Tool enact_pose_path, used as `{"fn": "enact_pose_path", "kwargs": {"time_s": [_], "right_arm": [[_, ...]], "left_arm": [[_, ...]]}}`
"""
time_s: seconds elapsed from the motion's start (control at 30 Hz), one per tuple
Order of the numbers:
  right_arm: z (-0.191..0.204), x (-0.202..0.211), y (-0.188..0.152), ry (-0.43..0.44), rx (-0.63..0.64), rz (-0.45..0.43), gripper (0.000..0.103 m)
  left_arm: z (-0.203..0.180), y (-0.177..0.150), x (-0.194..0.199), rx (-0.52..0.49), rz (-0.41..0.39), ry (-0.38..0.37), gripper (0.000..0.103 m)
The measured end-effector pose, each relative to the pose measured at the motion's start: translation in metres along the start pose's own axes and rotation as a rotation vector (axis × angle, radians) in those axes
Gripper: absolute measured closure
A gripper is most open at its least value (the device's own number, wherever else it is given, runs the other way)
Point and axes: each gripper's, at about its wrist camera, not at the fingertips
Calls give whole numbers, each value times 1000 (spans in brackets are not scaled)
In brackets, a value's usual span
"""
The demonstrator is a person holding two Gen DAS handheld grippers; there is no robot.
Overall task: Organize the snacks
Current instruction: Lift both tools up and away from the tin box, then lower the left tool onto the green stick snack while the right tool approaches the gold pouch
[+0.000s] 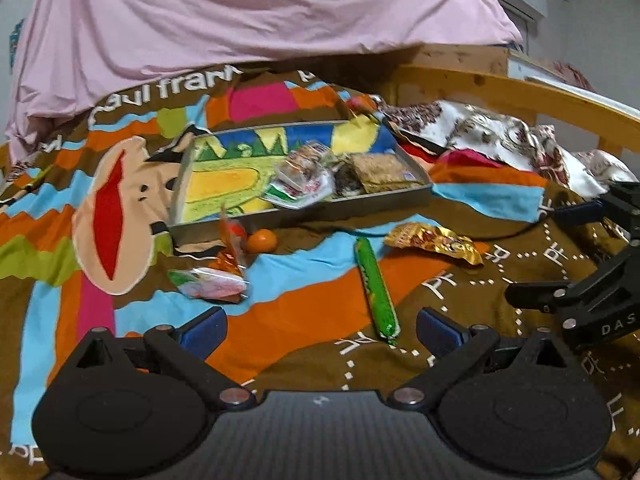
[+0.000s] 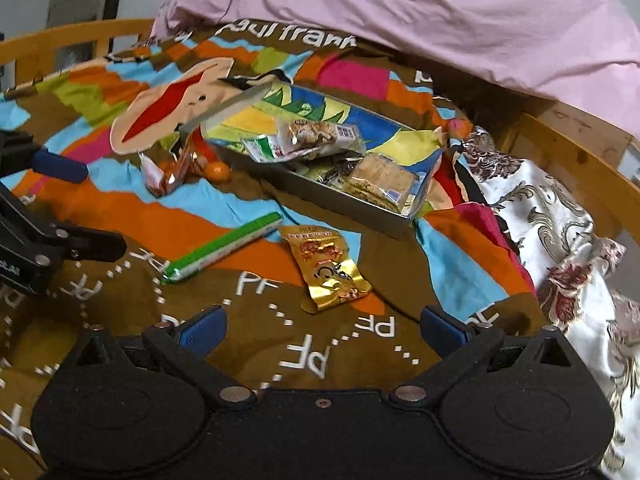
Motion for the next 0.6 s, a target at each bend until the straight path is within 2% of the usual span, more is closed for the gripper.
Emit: {"fn": "enact_pose_path", "kwargs": {"time_s": [0.27,0.4,0.6], "right_arm": [[-17,-33,-9,141,11,20,1],[-33,-55,-21,217,-57,53,1],[-50,-66,-23,256,-147,-9,1]], "left_arm": [[-3,5,-22,3,69,-66,0],[-5,7,-37,10,118,-101,0],[-2,10,-55,33,163,-156,0]]}}
Point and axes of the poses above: each gripper's, at about its wrist camera, not at the fingertips, and x roughly against the way its jaws point, z to its left, y to its top, and after that the axes turned 13 degrees about x, right-handed
